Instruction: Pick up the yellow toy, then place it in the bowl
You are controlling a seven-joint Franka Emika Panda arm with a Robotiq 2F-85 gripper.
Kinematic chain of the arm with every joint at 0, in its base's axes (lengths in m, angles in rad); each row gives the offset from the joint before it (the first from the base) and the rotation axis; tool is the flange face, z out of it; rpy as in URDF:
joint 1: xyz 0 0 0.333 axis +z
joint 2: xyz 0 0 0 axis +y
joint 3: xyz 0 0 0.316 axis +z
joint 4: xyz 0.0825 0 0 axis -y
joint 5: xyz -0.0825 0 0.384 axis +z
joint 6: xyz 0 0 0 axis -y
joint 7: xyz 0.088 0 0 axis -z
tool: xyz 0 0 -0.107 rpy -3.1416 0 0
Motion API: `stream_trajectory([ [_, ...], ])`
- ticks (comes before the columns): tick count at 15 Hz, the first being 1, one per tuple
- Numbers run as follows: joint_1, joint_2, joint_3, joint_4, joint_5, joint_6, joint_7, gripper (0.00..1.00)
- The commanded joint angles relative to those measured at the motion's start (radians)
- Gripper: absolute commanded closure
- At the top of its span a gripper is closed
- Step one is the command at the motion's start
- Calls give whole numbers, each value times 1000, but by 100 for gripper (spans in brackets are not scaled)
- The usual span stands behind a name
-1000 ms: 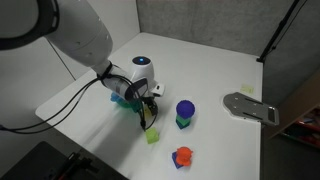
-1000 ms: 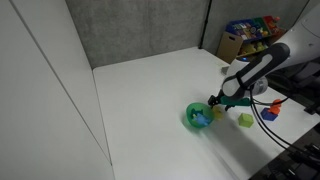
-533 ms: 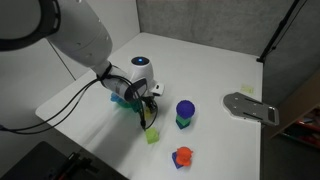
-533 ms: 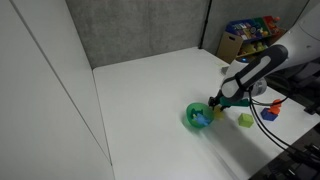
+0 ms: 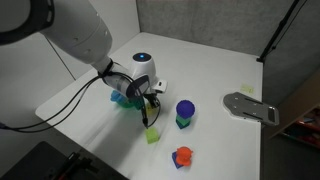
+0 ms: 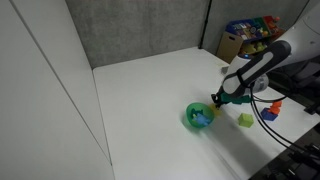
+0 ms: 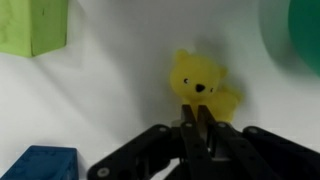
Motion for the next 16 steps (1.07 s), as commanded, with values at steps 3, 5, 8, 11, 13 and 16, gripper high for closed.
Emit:
stream_trajectory([
  [3,26,-87,-5,-28,16,0,-2,96],
  [5,32,-104,-4,-32,15,-6,-3,82],
  [8,50,-100,-17,-31,6,-10,5,66],
  [11,70,-70,-38,-31,-4,-6,14,38],
  [13,87,-49,-56,-34,-9,-5,21,19],
  [16,106,-12,-74,-29,-11,5,23,0],
])
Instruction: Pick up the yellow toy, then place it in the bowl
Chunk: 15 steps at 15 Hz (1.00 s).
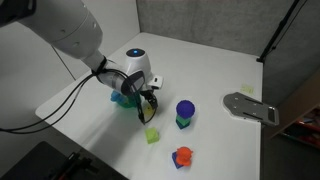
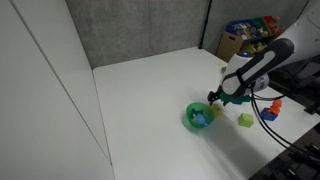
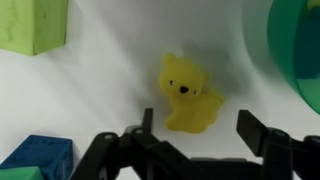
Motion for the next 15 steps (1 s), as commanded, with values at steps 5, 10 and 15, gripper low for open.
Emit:
stream_trajectory([
  [5,48,83,-37,23,-9,12,22,0],
  [10,63,107,-48,33,-8,32,21,44],
  [15,61,71,-51,22,-2,44,15,74],
])
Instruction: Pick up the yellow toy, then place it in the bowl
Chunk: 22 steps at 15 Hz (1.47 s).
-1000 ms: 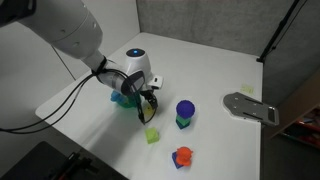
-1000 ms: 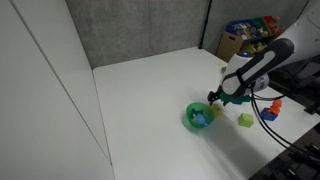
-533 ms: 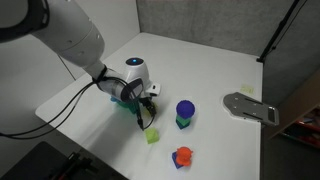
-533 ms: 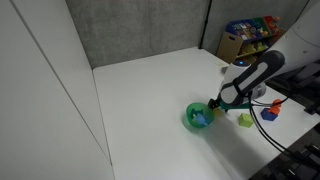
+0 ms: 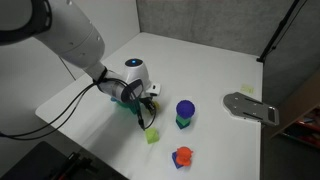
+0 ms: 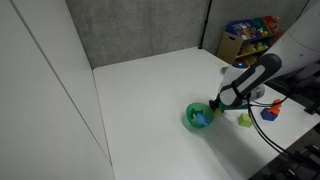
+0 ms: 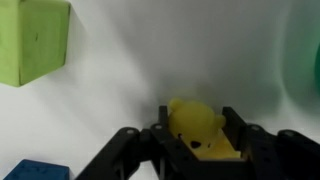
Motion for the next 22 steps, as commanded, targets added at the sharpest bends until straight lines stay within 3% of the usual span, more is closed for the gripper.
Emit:
stream_trajectory([
  [1,9,-35,-15,-1,-2,11,14,77],
  [6,19,-115,-15,-24,-4,13,13,91],
  [11,26,-231,7,-71,-6,6,1,90],
  [17,-15,-387,98,-198,-8,-62,-71,91],
  [22,-39,-430,168,-260,1,-95,-114,90],
])
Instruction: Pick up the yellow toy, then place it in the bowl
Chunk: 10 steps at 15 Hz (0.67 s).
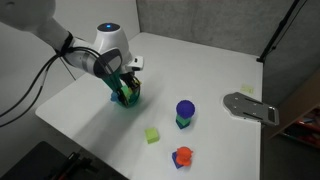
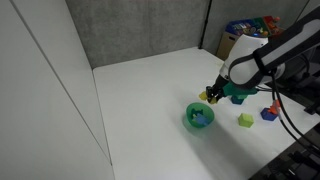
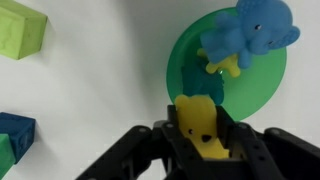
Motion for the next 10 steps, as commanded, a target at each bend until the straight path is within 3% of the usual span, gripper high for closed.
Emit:
stream_trajectory([
  [1,-24,-42,49,-51,0,-20,-39,90],
  [3,-12,-27,55,-54,-8,-22,-27,90],
  [4,-4,-21,55,-59,-14,-20,-21,44],
  [5,0,-19,56,-62,-16,-21,-20,43],
  [6,6,-18,55,-66,-20,-20,-17,36],
  [10,20,-32,35,-66,-44,-20,-3,0],
])
